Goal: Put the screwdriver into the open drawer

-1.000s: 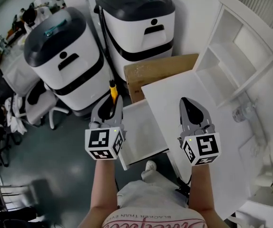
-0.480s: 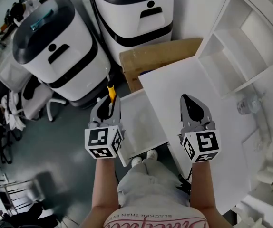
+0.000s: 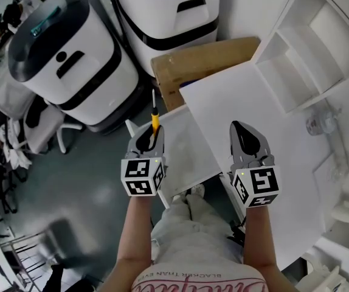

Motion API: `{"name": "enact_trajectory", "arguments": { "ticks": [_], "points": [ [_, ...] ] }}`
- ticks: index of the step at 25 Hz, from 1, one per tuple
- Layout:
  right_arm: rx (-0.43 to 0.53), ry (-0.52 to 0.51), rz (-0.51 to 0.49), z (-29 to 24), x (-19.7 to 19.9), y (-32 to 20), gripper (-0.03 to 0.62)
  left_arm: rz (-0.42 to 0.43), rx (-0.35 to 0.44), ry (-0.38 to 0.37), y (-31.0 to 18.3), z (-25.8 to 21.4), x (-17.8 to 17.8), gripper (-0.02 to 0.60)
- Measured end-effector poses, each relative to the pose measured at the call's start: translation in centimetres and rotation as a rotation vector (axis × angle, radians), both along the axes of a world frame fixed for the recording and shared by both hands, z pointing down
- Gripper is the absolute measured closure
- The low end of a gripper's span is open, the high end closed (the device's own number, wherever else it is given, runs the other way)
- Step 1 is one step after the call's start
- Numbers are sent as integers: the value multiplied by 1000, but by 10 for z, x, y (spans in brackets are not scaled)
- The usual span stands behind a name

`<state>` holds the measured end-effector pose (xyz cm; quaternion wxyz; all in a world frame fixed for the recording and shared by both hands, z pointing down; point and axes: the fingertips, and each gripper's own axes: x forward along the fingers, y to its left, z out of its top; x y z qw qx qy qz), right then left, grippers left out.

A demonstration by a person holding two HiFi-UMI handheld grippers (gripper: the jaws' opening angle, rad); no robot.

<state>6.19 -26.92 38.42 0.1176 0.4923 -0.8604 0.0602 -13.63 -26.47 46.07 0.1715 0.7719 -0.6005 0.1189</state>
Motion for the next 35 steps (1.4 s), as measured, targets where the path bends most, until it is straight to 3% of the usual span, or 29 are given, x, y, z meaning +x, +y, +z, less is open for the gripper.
{"name": "enact_trajectory", "arguments": {
  "ticks": [4,14,23,35],
  "points": [
    [9,7,13,-5,-3,4,593,13,-77,33,6,26,2,485],
    [4,35,31,-1,-1,6,593,15,-343,30,19,96,10,486],
    [-9,59,40,5,2,6,594,-40,-557,194,27,149,23,486],
    [-46,80,47,21,9,9,592,-60,-774,273,40,207,47,486]
  ]
}}
